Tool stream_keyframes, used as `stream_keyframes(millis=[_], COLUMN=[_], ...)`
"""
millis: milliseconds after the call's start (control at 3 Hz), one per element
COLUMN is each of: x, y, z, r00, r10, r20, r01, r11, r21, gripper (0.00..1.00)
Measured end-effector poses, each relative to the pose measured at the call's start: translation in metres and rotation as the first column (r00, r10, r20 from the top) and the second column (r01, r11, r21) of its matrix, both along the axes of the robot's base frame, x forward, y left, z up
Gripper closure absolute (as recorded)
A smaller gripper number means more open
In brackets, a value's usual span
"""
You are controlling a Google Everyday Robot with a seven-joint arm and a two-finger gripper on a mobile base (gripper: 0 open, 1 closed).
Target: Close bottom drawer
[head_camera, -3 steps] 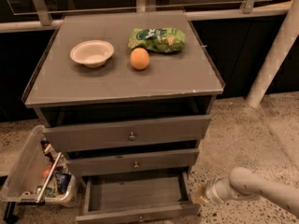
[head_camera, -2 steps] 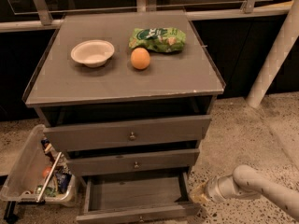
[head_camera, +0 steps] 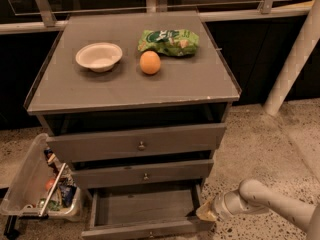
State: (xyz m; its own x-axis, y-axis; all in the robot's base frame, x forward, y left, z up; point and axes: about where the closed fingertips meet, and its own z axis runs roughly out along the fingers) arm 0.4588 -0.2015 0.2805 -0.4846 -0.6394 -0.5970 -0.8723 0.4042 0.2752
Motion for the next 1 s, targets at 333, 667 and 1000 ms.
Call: stream_keyframes(millis=[333, 667, 1000], x=[-0.003, -0.013, -0.022], y=[0.011, 0.021, 0.026], z=[-0.045, -0.080, -0.080], r00=[0.9993, 0.9982, 0.9986], r10=[-0.005, 0.004, 0.020], r20=[-0.036, -0.060, -0.050], r01=[0.005, -0.005, -0.021], r11=[1.000, 1.000, 0.999], r21=[-0.017, -0.015, -0.025], gripper=[1.00, 1.00, 1.00])
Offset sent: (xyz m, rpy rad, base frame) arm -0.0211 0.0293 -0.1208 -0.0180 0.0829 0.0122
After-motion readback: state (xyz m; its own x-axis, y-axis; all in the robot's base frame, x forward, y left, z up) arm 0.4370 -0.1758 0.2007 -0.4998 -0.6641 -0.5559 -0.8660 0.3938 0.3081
